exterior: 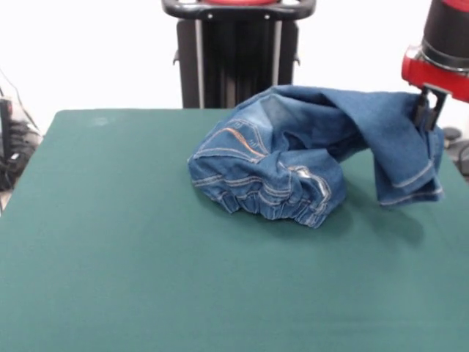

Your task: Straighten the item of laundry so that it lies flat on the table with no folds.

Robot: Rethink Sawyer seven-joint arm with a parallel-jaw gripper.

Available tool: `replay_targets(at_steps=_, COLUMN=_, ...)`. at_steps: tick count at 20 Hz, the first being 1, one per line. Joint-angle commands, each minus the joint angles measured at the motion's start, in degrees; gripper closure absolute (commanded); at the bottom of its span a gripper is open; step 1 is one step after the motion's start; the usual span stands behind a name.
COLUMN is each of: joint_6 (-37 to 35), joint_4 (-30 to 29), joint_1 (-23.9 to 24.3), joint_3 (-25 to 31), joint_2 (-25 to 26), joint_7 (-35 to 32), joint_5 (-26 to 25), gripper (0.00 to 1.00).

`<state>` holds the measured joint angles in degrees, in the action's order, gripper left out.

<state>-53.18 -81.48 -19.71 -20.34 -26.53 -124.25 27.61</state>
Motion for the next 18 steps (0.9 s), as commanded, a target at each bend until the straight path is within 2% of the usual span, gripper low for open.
replay_targets(at_steps=1, joint_6=-3.6, joint_4=-2.5, joint_1=-4.2, joint_3=4.3, joint_2=0.8, joint_7=-16.1, joint_5=0.1, gripper=1.00)
replay_targets(at_steps=4, joint_6=-4.9, joint_4=-6.3, joint_1=-4.5, joint_3=2.7, joint_2=-1.4, joint_7=-13.2, joint_5=-2.2, gripper=1.00)
replay_targets(at_steps=9, joint_6=-1.3, joint_4=-13.7, joint_1=-5.5, joint_3=1.4, joint_2=-3.9, joint_7=-9.5, joint_5=-4.7, gripper=1.00)
replay_targets(at_steps=14, joint_6=-0.2, joint_4=-21.1, joint_1=-7.0, joint_3=-0.1, joint_2=-8.9, joint_7=-7.1, joint_5=-8.3, gripper=1.00)
replay_targets(at_steps=18, joint_6=8.7, joint_4=-26.9, joint_1=-8.0, joint_3=-0.9, joint_2=-9.2, joint_7=-6.4, joint_5=-11.9, gripper=1.00)
